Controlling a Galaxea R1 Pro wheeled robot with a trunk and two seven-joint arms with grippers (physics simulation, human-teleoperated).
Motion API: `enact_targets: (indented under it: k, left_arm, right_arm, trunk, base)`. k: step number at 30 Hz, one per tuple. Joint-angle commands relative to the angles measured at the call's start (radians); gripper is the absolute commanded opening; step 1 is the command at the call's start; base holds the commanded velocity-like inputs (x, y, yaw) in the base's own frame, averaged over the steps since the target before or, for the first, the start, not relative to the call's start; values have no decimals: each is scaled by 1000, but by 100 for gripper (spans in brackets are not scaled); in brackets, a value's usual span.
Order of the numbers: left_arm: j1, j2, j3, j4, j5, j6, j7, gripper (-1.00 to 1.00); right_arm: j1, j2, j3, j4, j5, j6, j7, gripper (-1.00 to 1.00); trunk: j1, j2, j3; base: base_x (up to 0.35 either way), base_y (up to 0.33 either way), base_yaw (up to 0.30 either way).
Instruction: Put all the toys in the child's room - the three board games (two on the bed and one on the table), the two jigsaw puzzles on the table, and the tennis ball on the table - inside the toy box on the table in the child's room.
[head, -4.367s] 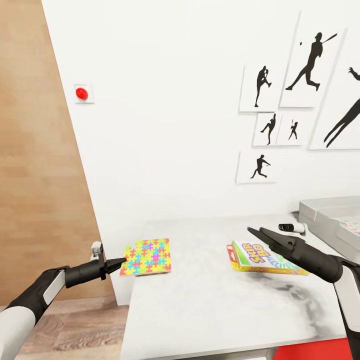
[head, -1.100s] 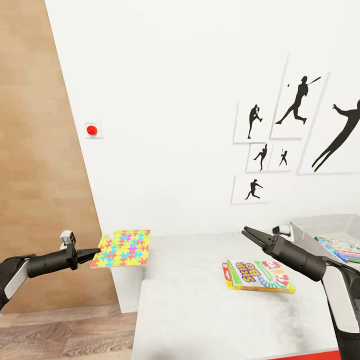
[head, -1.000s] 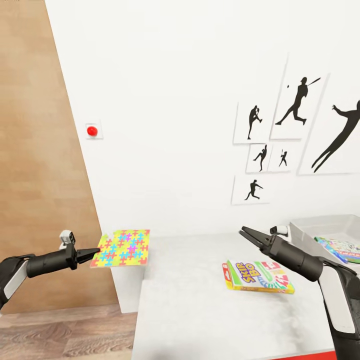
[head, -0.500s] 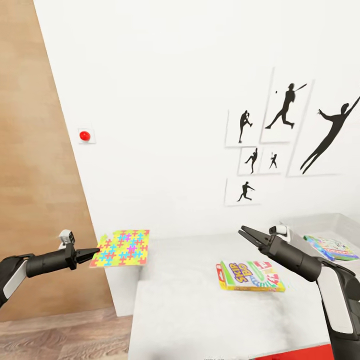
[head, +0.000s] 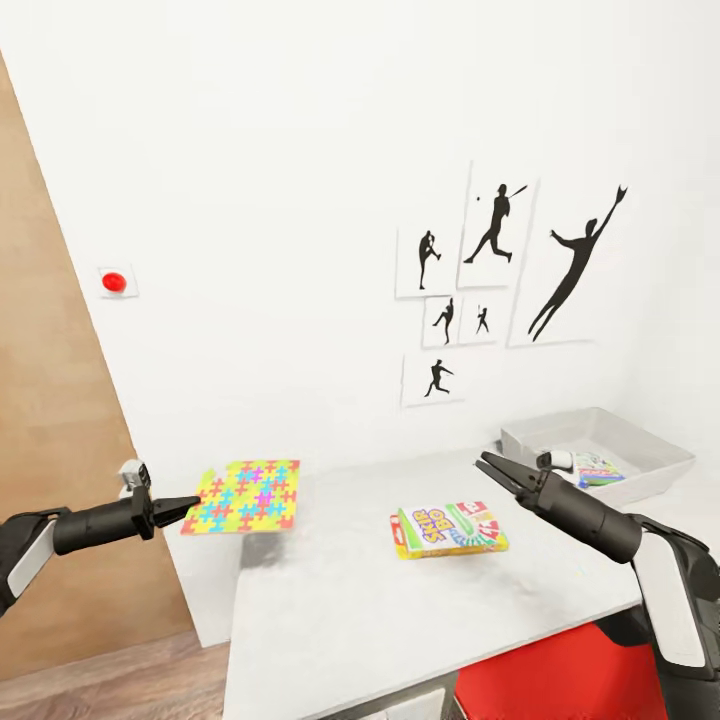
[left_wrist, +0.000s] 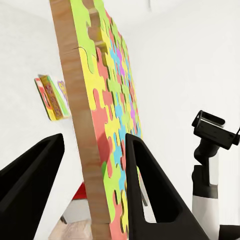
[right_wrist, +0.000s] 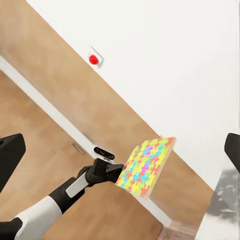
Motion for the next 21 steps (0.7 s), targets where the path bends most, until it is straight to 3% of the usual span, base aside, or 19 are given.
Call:
enact_targets:
  k: [1,21]
  left_arm:
    - [-1,1,-4,0,4,10,-4,-100]
    - [-1,-2,-7,0,3,12,0,-100]
  right_arm:
    - [-1,0,-1,0,4,3,5,100]
    - [-1,0,-6,0,3,3,9,100]
  trunk:
    - [-4,6,2]
    - [-80,146,72]
  base:
    - [-7,0,-277]
    - [-1,0,-277]
